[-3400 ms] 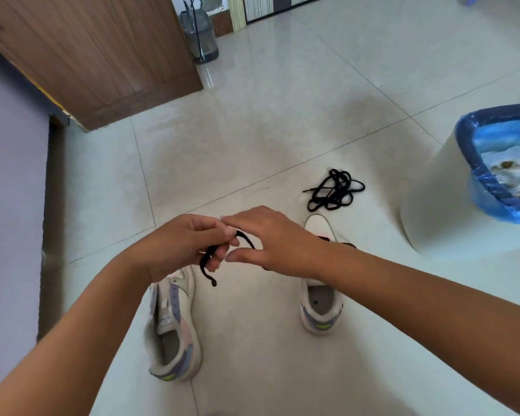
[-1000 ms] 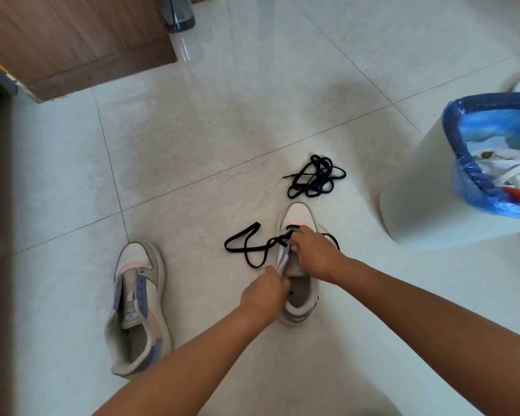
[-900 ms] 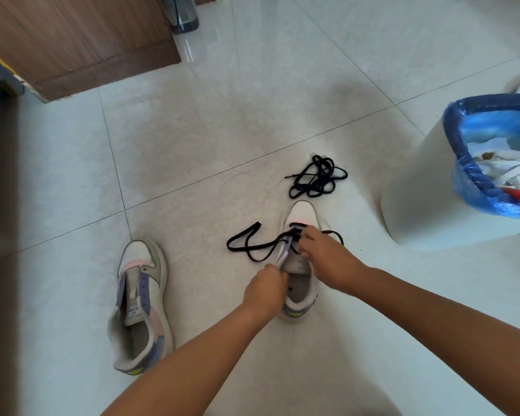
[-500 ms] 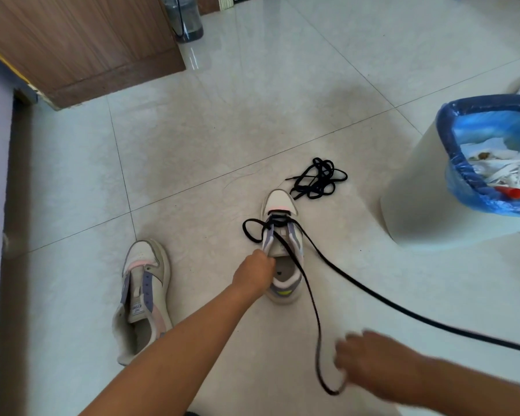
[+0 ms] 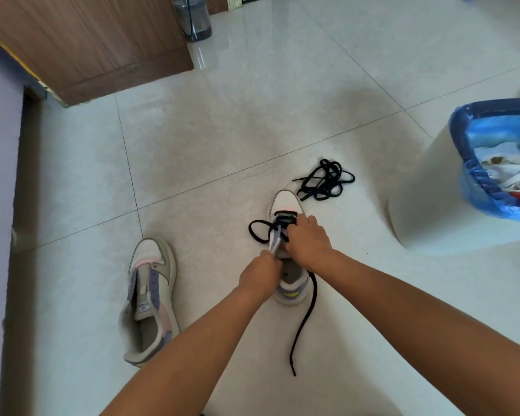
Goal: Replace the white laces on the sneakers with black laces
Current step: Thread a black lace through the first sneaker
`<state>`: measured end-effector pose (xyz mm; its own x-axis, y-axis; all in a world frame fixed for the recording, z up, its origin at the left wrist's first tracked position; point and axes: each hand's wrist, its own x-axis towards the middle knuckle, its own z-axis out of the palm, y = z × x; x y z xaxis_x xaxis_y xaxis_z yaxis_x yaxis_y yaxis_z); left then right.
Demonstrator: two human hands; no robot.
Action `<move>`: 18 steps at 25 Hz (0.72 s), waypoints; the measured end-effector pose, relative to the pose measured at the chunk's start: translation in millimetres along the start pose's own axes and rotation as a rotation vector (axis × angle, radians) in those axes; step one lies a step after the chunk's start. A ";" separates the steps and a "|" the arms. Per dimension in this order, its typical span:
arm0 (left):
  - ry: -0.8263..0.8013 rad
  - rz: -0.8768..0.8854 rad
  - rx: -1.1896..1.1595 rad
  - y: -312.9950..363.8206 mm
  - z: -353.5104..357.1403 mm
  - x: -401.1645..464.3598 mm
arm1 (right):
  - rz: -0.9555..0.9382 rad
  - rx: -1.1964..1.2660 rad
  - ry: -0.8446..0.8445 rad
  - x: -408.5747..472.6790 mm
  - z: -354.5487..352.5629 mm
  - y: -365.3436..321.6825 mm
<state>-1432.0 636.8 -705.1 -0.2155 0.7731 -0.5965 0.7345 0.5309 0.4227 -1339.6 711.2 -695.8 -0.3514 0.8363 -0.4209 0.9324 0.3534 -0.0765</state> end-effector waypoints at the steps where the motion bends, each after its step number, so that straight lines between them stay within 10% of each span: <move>1: 0.002 -0.001 -0.001 0.4 0.4 -0.8 | -0.009 0.027 0.011 0.0 0.5 1.2; 6: 0.006 -0.013 -0.032 2.9 -0.5 -0.8 | -0.421 0.061 0.369 -49.1 -7.5 16.4; 11: -0.035 -0.076 -0.086 5.8 -2.8 2.0 | -0.673 0.038 -0.539 -153.8 12.6 48.5; 13: -0.038 -0.082 -0.093 6.7 -1.9 1.0 | -0.599 0.037 -0.654 -158.7 11.4 54.4; 18: -0.017 -0.030 0.002 4.4 0.5 -4.2 | -0.174 0.315 0.123 -59.7 -19.5 23.0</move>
<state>-1427.5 635.7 -701.1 -0.2262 0.7510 -0.6204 0.7296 0.5526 0.4030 -1298.8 677.6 -654.9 -0.4968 0.8259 -0.2665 0.8312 0.3645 -0.4198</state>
